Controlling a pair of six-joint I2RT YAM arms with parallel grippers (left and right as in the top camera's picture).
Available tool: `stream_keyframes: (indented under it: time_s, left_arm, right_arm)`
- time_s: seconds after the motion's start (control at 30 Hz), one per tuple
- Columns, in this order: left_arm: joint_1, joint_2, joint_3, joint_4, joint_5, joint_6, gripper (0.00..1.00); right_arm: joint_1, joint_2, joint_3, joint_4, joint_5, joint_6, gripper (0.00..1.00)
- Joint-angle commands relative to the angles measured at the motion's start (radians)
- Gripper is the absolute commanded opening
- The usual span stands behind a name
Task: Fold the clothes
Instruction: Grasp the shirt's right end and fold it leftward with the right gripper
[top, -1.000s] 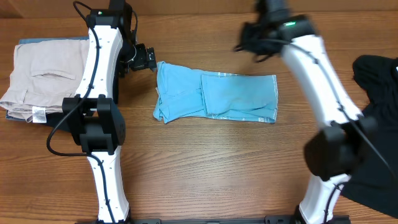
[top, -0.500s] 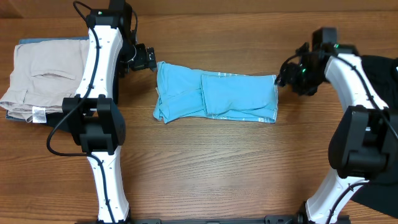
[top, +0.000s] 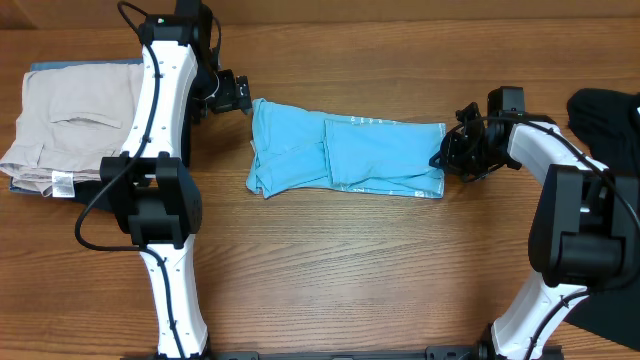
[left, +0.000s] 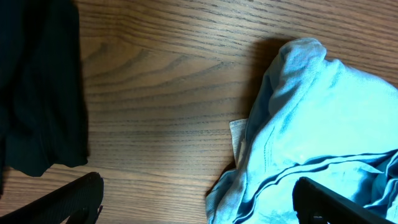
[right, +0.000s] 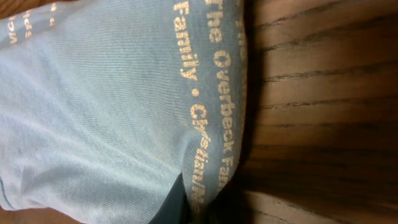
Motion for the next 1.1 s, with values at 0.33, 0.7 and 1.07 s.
stream_keyframes:
  time_s: [0.33, 0.7, 1.07]
  left_arm:
    - [0.0, -0.021, 0.027, 0.0, -0.006, 0.016, 1.0]
    - [0.0, -0.021, 0.027, 0.0, -0.006, 0.016, 1.0]
    - [0.0, -0.021, 0.027, 0.0, -0.006, 0.016, 1.0]
  right_arm:
    - [-0.255, -0.004, 0.238, -0.234, 0.116, -0.004, 0.04]
    - [-0.27, -0.004, 0.737, -0.594, 0.115, -0.053, 0.04]
    - [0.016, -0.006, 0.813, -0.733, 0.327, -0.087, 0.04]
